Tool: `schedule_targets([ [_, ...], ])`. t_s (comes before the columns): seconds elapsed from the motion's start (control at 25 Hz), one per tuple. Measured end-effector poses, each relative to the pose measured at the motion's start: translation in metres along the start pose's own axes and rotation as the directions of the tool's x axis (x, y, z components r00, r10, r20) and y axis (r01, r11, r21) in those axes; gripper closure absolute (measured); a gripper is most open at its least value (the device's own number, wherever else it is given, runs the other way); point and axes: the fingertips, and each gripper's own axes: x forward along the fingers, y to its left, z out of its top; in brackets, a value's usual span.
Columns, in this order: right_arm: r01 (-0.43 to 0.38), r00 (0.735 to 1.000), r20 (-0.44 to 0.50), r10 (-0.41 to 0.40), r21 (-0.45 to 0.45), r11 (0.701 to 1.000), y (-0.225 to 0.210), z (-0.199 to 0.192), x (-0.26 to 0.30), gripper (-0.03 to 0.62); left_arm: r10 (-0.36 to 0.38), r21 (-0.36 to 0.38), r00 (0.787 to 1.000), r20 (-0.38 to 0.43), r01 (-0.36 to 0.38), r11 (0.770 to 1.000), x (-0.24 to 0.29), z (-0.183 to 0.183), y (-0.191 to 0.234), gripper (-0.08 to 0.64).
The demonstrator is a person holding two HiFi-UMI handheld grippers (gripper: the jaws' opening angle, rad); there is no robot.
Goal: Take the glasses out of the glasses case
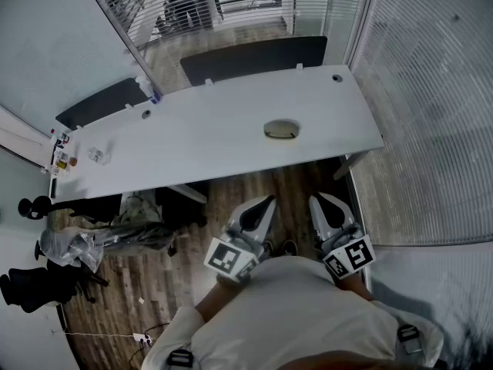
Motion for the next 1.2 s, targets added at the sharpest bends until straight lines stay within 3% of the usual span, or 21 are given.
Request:
schedule_targets([
  [0.4, -0.001, 1.0, 0.0, 0.001, 0.008, 1.0, -0.018, 0.0, -0.004, 0.594, -0.017, 0.005, 1.0, 0.002, 0.017, 1.0, 0.019, -0.003, -0.01, 0.56],
  [1.2, -0.014, 1.0, -0.007, 0.014, 0.032, 0.999, -0.071, 0.001, -0.028, 0.594, 0.018, -0.011, 0.999, -0.026, -0.019, 1.0, 0.064, -0.028, -0.041, 0.56],
])
